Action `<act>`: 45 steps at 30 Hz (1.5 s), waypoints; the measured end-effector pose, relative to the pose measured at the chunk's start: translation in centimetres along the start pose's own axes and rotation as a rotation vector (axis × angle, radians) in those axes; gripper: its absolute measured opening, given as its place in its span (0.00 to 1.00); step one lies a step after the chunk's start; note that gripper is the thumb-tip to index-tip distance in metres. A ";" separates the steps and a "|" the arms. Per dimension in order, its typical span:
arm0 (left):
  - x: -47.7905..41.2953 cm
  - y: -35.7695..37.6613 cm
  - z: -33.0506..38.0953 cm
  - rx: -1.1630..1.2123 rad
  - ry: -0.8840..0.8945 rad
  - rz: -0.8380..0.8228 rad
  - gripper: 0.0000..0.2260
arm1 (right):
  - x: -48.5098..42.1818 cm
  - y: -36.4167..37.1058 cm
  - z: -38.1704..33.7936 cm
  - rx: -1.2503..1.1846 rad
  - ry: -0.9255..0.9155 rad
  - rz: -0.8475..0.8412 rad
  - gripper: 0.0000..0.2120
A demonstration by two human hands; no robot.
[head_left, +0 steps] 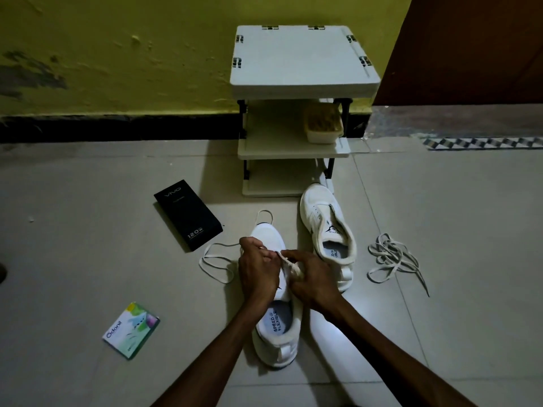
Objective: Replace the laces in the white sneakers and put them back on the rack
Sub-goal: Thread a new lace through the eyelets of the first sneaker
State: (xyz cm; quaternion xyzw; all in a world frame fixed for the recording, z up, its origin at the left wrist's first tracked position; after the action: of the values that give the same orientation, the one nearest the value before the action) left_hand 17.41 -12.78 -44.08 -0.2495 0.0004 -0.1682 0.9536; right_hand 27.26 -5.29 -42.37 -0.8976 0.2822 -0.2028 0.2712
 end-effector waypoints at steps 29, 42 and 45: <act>0.7 -0.8 1.1 -0.053 0.070 0.011 0.13 | 0.3 -0.1 -0.1 0.008 0.020 0.020 0.25; 1.2 -0.8 1.6 -0.060 0.127 0.006 0.11 | 0.4 -0.2 -0.4 0.017 0.013 0.016 0.25; 1.2 -0.7 1.6 -0.050 0.095 0.016 0.10 | 0.4 -0.2 -0.3 0.019 0.002 0.017 0.25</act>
State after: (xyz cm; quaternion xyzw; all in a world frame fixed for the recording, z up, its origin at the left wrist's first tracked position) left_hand 18.51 -12.98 -42.25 -0.2648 0.0519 -0.1721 0.9474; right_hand 27.46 -5.53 -41.95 -0.8922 0.2883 -0.2042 0.2813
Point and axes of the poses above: each hand's wrist, its own x-axis away from the middle knuckle, its own y-axis out of the palm, z = x × y, the point moved 2 cm from there along -x, towards the middle knuckle, and after that the axes turned 2 degrees about x, right-handed, at the moved point
